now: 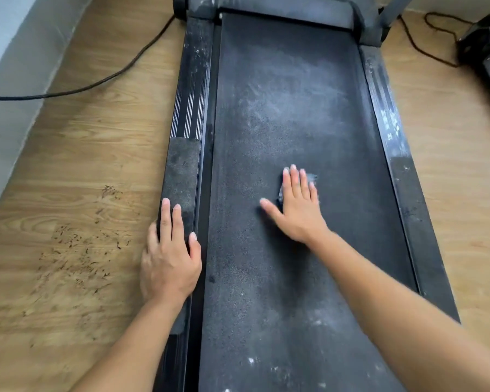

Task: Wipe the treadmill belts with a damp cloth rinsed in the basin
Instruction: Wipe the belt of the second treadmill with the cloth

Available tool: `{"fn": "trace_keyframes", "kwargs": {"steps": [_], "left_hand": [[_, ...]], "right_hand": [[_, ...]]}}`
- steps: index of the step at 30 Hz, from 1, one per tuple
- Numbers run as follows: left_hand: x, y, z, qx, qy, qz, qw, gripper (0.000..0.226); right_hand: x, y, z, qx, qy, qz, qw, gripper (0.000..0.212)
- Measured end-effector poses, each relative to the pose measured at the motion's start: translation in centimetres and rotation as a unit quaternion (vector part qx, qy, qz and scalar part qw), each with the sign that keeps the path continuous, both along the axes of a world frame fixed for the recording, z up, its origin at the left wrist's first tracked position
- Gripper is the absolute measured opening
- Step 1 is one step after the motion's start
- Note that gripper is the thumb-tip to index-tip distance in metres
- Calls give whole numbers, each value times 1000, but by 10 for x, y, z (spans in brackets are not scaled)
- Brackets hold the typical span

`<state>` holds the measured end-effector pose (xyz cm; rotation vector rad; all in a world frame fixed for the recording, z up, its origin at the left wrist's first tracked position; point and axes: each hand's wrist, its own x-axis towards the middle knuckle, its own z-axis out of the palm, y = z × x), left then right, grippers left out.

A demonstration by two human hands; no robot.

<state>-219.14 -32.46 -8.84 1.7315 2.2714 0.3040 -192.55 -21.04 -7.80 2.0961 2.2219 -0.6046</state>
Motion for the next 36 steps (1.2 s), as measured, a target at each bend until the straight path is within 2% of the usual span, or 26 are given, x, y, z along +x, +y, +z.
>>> {"fn": "trace_keyframes", "kwargs": {"steps": [4, 7, 10, 13, 16, 18, 21, 24, 29, 32, 36], "left_hand": [[0, -1, 2, -3, 6, -6, 1000, 68], [1, -1, 5, -8, 1, -6, 1000, 67], [1, -2, 6, -6, -6, -4, 1000, 65], [2, -1, 6, -3, -7, -5, 1000, 65], [2, 0, 5, -7, -11, 1, 1000, 66], [1, -1, 3, -4, -11, 3, 1000, 66], [2, -1, -2, 12, -11, 5, 1000, 66], [0, 1, -8, 34, 2, -2, 999, 62], [-3, 0, -14, 85, 38, -58, 994, 62], [-2, -1, -14, 66, 41, -93, 993, 70], [11, -4, -10, 27, 87, -83, 992, 89]], "right_hand": [[-5, 124, 3, -44, 11, -67, 997, 110], [-4, 109, 3, -33, 9, -38, 999, 112], [13, 28, 3, -27, 19, 31, 999, 108], [36, -93, 11, -51, 22, 77, 995, 102], [50, -228, 16, -72, 12, 61, 995, 101], [50, -275, 10, -74, -8, 45, 996, 101], [46, -228, 2, -53, -14, 0, 999, 105], [49, -112, -3, -18, -19, -43, 999, 109], [73, 54, 4, -39, -2, -64, 997, 112], [87, 54, 4, -46, -6, -43, 998, 114], [114, -80, 6, -47, -24, 36, 998, 113]]}}
